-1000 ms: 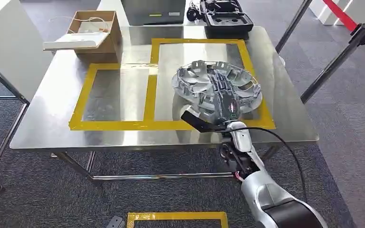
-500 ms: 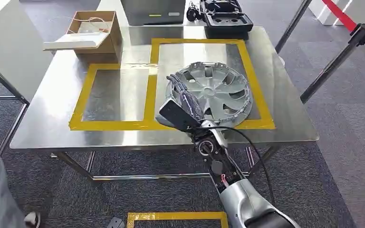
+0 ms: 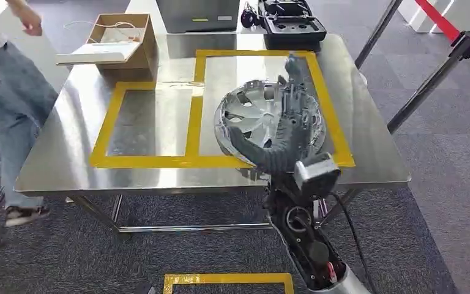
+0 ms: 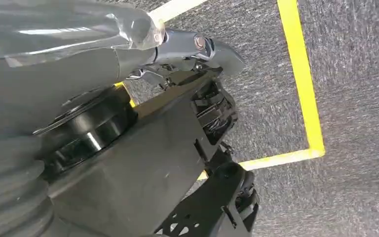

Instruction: Take the parts from the cabinet and place them on the table.

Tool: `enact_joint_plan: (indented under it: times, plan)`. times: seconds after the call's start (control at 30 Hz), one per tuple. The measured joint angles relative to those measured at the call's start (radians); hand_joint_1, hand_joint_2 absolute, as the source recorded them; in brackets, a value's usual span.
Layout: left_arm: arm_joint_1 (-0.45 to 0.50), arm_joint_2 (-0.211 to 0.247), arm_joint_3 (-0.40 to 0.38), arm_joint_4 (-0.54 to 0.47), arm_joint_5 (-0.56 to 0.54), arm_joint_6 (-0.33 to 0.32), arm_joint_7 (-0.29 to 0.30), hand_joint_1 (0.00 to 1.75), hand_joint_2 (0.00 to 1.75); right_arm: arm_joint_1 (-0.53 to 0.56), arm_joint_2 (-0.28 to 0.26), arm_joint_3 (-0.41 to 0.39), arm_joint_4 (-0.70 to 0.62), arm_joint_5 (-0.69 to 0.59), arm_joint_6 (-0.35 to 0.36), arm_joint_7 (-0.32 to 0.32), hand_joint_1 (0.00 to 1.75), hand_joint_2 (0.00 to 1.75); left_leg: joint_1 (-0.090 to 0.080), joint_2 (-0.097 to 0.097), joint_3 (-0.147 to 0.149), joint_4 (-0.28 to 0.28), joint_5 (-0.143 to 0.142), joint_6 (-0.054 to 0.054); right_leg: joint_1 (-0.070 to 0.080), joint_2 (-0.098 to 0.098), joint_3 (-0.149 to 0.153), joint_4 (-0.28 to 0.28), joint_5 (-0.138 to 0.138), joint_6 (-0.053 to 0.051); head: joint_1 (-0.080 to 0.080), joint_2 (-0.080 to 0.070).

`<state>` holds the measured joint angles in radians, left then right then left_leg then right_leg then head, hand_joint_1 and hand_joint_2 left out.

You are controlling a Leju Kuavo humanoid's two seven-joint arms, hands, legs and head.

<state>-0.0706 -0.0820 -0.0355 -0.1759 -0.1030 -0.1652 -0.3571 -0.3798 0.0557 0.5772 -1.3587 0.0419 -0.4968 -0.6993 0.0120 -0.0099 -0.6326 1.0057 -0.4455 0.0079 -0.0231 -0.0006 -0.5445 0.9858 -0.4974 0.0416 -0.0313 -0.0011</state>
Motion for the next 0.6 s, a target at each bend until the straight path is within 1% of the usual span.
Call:
enact_joint_plan:
  times: [0.07,0.1,0.2,0.23,0.43,0.6]
  plan:
    - [0.002,0.001,0.006,0.0,0.002,0.006,-0.005,0.0,1.75,0.047,-0.016,0.0,-0.106,-0.019,-0.053,-0.002,0.0,1.75,0.0,0.0,0.0,0.0,0.0,0.0,0.0,0.0,0.0,0.0,0.0,0.0,0.0,0.0]
    - [0.003,0.001,0.008,0.0,0.002,0.007,-0.007,0.0,1.75,0.065,-0.021,0.0,-0.155,-0.024,-0.066,-0.002,0.0,1.75,0.0,0.0,0.0,0.0,0.0,0.0,0.0,0.001,0.0,0.0,0.0,0.0,0.0,0.0]
    - [0.003,0.001,0.011,0.0,0.003,0.007,-0.007,0.0,1.75,0.098,-0.034,-0.001,-0.236,-0.025,-0.082,-0.002,0.0,1.75,0.0,0.001,0.003,0.0,0.0,-0.001,0.0,0.001,0.001,0.0,0.0,0.0,0.0,0.0]
    - [0.003,0.001,0.011,0.0,0.005,0.008,-0.008,0.0,0.0,0.106,-0.037,-0.001,-0.257,-0.025,-0.092,-0.002,0.0,1.75,0.0,0.001,0.003,0.0,0.0,-0.001,0.0,0.001,0.001,0.0,0.0,0.0,0.0,0.0]
    - [0.005,0.001,0.026,0.001,0.011,0.016,-0.007,0.0,0.0,0.16,-0.049,-0.004,-0.343,0.007,-0.151,-0.002,0.0,1.75,0.0,0.001,0.003,-0.001,0.0,-0.001,0.0,0.001,0.002,0.0,0.0,0.0,0.0,0.0]
    - [0.007,0.002,0.029,0.001,0.011,0.025,-0.007,0.0,0.0,0.192,-0.058,-0.002,-0.373,0.016,-0.172,-0.002,0.0,1.75,0.0,0.001,0.003,0.0,0.0,-0.001,0.0,0.001,0.002,0.0,0.0,0.0,0.0,0.0]
